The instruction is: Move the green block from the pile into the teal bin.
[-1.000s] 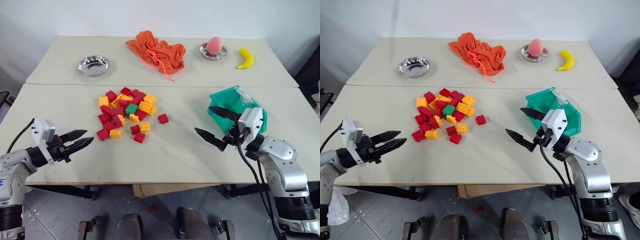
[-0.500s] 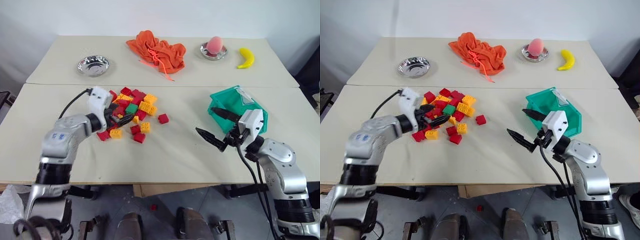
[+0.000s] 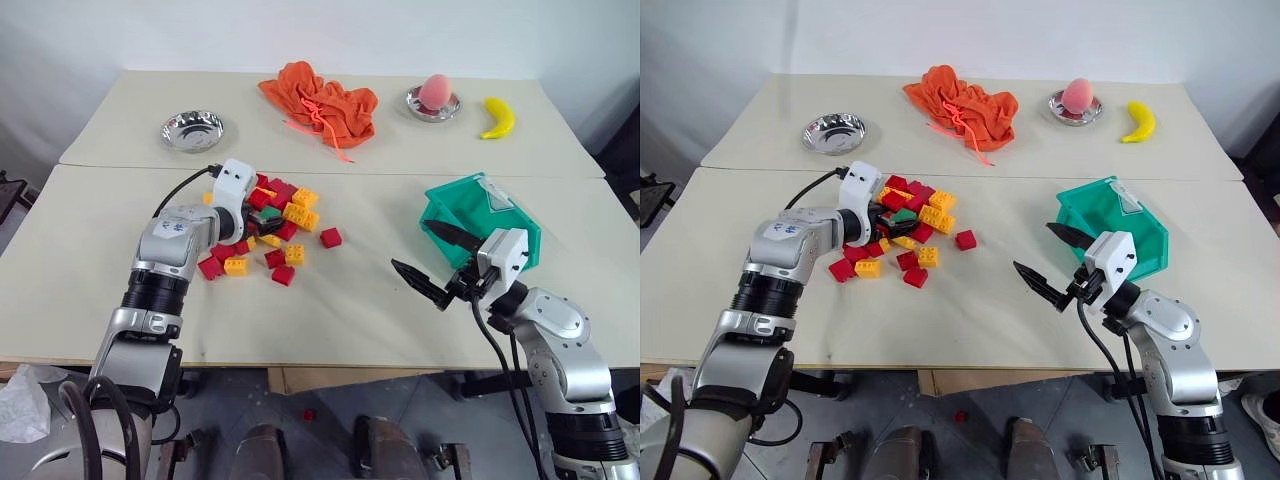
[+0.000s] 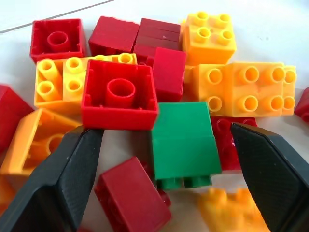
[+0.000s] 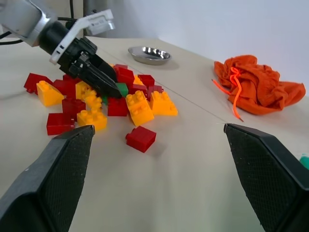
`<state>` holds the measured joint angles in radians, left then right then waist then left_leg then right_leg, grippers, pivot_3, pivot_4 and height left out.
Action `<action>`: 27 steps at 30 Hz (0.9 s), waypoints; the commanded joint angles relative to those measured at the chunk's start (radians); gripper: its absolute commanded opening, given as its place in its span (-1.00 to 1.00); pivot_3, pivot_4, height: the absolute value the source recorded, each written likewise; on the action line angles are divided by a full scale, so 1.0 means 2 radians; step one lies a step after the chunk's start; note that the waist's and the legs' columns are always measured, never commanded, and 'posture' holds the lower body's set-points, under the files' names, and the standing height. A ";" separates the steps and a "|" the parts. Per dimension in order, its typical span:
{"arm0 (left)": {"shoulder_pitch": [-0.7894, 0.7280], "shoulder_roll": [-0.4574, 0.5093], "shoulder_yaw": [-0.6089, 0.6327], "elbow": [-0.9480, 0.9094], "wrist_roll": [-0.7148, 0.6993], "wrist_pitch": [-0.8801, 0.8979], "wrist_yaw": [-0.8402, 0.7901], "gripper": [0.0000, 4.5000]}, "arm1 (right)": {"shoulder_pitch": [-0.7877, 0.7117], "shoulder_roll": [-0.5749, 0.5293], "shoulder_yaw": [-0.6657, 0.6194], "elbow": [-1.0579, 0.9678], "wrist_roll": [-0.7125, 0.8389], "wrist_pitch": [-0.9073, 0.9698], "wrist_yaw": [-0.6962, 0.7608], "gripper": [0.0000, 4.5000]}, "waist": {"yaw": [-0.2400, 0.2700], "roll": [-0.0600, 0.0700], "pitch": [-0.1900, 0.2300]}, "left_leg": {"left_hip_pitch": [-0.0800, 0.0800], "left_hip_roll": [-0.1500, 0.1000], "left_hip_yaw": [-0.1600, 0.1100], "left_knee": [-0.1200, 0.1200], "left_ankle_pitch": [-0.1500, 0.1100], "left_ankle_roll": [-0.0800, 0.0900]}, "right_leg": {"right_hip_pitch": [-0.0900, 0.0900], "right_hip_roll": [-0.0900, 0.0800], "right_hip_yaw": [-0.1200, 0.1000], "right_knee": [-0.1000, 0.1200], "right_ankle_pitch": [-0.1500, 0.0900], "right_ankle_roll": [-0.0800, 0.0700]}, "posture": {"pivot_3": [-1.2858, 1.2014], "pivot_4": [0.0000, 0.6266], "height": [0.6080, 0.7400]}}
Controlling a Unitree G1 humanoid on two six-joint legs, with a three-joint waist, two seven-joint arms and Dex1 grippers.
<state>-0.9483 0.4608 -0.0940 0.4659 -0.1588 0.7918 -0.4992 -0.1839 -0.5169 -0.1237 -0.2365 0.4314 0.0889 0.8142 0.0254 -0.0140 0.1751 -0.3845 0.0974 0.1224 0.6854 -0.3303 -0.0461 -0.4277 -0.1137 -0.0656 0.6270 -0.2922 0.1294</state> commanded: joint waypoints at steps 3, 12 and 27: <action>-0.014 0.011 -0.027 0.042 0.029 -0.014 -0.035 0.31 | -0.007 -0.025 -0.001 -0.035 0.022 0.012 0.030 1.00 | 0.000 0.000 0.000 | 0.000 0.000 0.000 0.000 0.000 0.000 | 0.000 0.000 0.000 0.000 0.000 0.000 | 0.03 -0.52 1.00; -0.022 0.032 -0.004 0.038 0.014 -0.085 -0.105 -0.35 | -0.023 -0.043 -0.015 -0.036 0.025 0.024 0.039 1.00 | -0.001 0.000 0.000 | 0.000 0.000 0.000 0.000 0.000 0.000 | 0.000 0.000 0.000 0.000 0.000 0.000 | 0.03 -0.52 1.00; -0.067 -0.033 -0.047 -0.007 -0.028 -0.301 -0.367 -0.35 | 0.083 -0.083 -0.152 -0.110 0.054 0.069 -0.016 1.00 | 0.015 0.000 0.000 | -0.001 0.000 0.000 0.001 0.000 0.000 | 0.000 0.000 0.000 -0.001 0.000 0.000 | 0.03 -0.52 1.00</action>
<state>-1.0580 0.4130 -0.1538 0.4812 -0.2156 0.2325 -1.1916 -0.0305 -0.6660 -0.3713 -0.4068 0.5193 0.2224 0.8006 0.0546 -0.0145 0.1755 -0.3863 0.0969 0.1222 0.6866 -0.3305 -0.0457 -0.4278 -0.1141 -0.0662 0.6254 -0.2919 0.1301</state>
